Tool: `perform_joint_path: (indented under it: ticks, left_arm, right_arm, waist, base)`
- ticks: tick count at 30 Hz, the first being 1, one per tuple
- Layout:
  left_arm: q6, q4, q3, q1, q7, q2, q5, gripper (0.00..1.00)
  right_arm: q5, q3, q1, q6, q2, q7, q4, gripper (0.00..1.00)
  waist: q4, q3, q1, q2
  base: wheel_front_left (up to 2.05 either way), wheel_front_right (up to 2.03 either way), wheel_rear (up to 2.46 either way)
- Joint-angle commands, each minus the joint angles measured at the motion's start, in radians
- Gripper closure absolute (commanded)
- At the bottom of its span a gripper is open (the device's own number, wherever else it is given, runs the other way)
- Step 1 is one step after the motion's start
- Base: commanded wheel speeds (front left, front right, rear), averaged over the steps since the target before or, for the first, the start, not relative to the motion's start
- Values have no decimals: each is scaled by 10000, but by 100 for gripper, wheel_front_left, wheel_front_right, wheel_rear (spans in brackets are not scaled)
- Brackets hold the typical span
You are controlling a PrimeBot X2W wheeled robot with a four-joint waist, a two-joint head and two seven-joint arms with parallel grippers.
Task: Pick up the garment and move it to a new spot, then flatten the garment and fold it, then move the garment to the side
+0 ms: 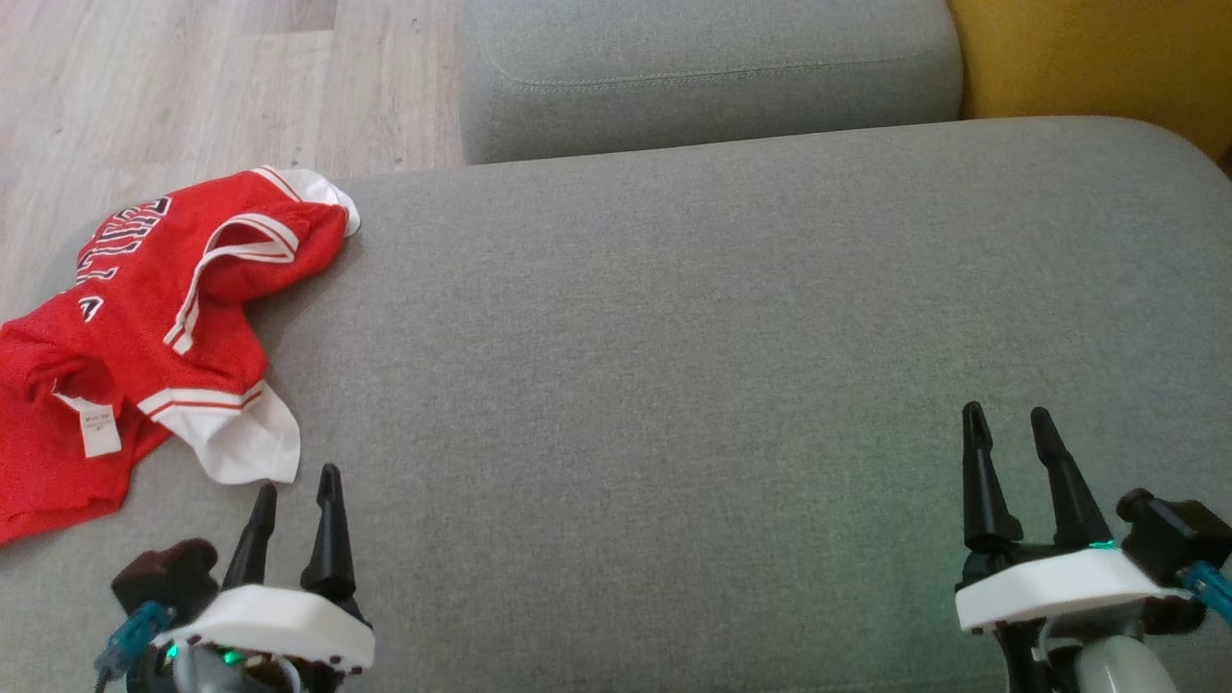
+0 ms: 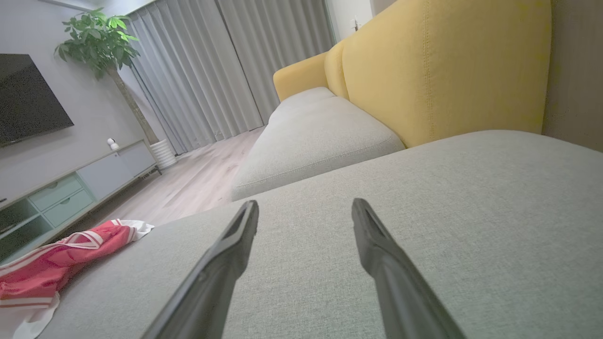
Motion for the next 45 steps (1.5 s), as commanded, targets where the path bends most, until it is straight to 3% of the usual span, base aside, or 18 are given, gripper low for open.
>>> perform_joint_path:
  ticks: [1, 29, 34, 45]
  left_arm:
    - [64, -429, 105, -216, -171, 230, 448, 0]
    - [463, -379, -109, 114, -960, 345, 3335, 0]
    - [386, -312, -31, 169, -1100, 291, 3746, 0]
    - [138, -132, 219, 203, -1100, 111, 3480, 0]
  right_arm:
    - [-445, 137, -95, -6, -110, -184, -333, 0]
    - [-3316, 16, 96, -7, -72, -980, 0, 0]
    - [-3485, -35, 125, -7, -73, -1121, 195, 0]
    - [-3160, -77, 80, -7, -71, -1121, 492, 0]
  waist:
    - [-12, 4, 0, 0]
    - [-4, -49, 0, 0]
    - [5, -71, 0, 0]
    - [-42, -70, 0, 0]
  base:
    - [0, 0, 0]
    - [0, 0, 0]
    - [0, 0, 0]
    - [0, 0, 0]
